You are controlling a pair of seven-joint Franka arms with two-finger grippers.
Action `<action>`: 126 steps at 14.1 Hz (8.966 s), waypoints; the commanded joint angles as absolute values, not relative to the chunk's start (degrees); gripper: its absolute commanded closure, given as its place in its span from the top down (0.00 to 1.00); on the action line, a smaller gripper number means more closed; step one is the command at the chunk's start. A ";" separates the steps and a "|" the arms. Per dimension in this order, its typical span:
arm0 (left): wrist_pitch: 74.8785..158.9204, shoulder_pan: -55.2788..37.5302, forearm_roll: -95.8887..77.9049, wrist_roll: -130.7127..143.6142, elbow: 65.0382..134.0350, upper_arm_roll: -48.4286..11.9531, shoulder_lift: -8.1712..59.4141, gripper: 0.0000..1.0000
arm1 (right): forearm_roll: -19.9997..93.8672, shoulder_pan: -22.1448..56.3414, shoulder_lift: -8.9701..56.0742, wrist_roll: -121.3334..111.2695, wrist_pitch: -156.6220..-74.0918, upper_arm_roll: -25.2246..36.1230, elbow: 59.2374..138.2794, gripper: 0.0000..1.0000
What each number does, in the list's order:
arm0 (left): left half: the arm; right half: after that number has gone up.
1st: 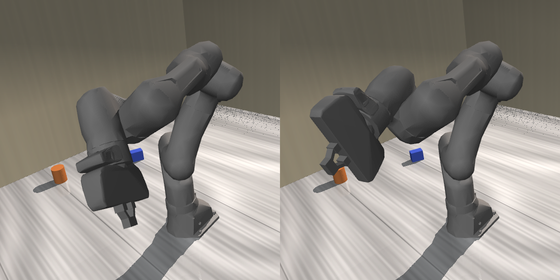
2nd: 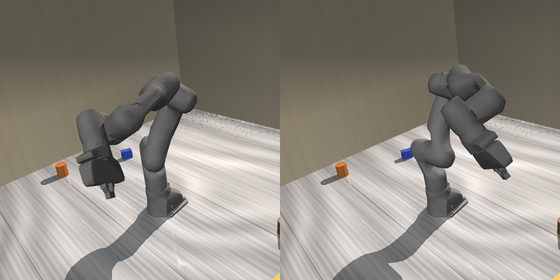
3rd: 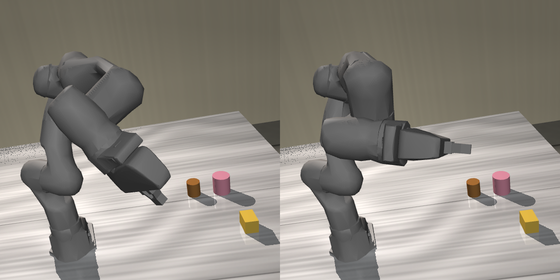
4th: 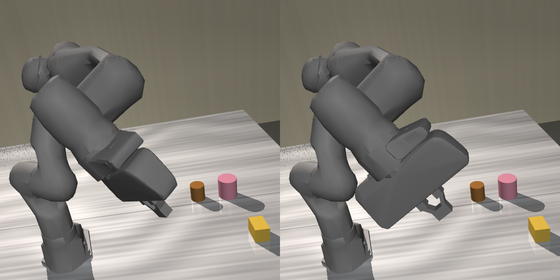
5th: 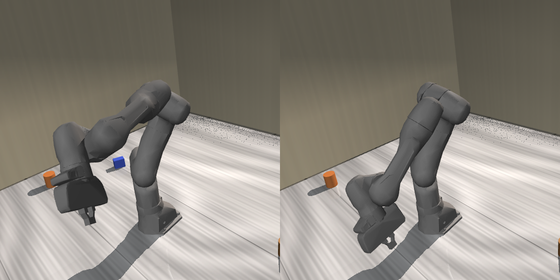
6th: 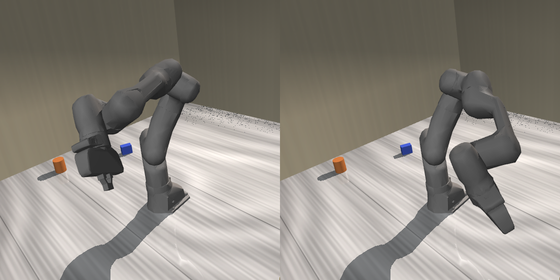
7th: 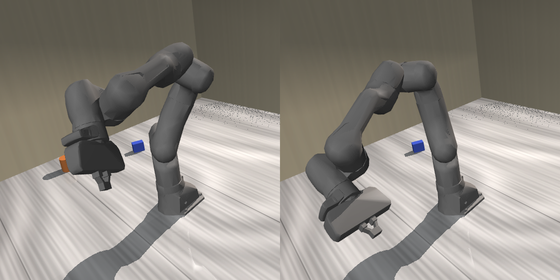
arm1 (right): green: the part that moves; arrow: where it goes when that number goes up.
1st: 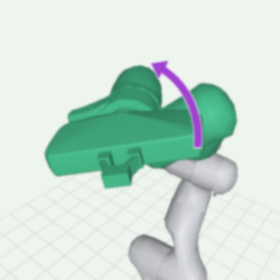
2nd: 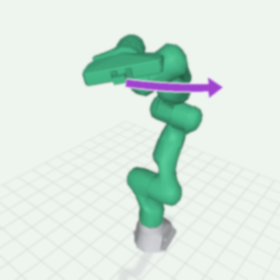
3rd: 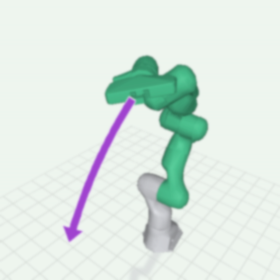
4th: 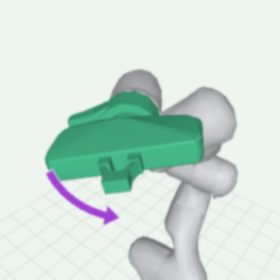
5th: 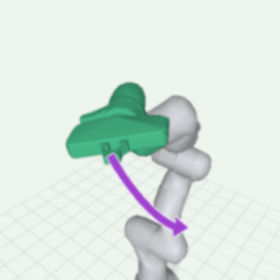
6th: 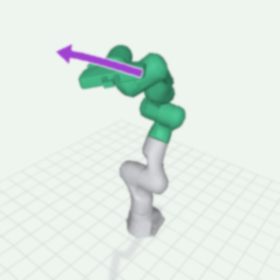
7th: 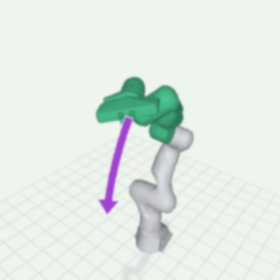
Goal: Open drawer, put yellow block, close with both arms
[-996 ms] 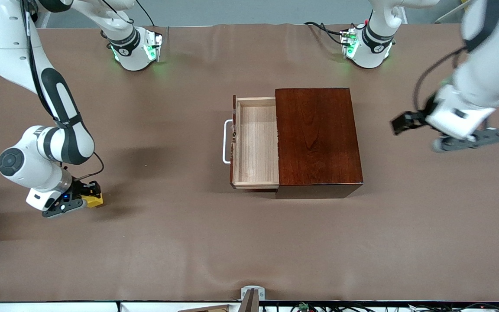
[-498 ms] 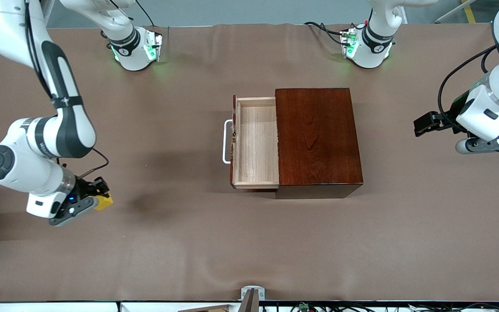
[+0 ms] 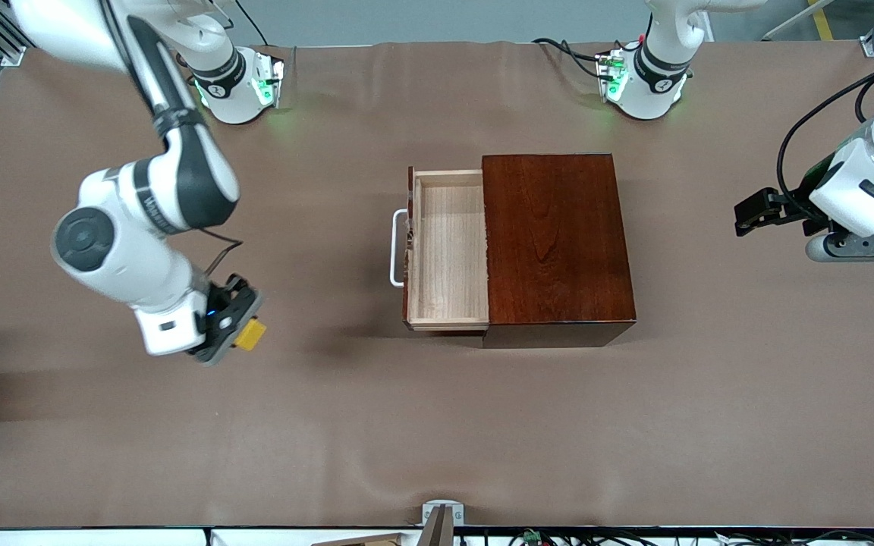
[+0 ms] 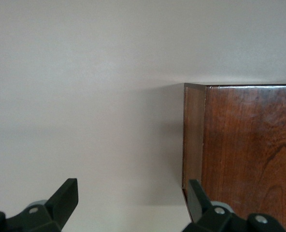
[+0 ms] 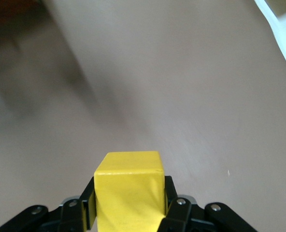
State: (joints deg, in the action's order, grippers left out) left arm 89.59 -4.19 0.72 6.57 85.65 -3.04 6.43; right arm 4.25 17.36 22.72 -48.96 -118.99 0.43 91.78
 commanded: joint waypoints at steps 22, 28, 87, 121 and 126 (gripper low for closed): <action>91.49 -3.08 -0.35 5.98 87.63 -3.34 5.62 1.00 | 2.20 47.28 36.20 -40.45 -119.44 1.40 79.90 0.00; 91.41 -2.90 -0.35 5.98 87.63 -3.34 5.54 1.00 | -1.41 49.13 37.88 -36.30 -121.20 1.32 79.72 0.99; 102.77 -44.39 12.11 -37.79 71.02 -5.27 41.05 1.00 | 2.45 -1.41 -0.53 4.75 -83.05 -1.23 87.37 1.00; 83.14 -7.31 0.97 23.03 76.54 -5.55 11.70 1.00 | 0.09 3.43 0.53 4.92 -89.56 -1.05 86.04 1.00; 91.12 -3.79 -0.78 11.47 91.28 -0.71 0.98 1.00 | 0.00 3.78 0.53 4.92 -89.56 -1.05 86.04 1.00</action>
State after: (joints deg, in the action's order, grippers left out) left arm 85.70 -5.39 1.03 16.88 80.98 -1.47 7.75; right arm 0.85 3.32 0.53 4.14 -90.05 -1.04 86.36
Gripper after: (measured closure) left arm 0.000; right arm 0.000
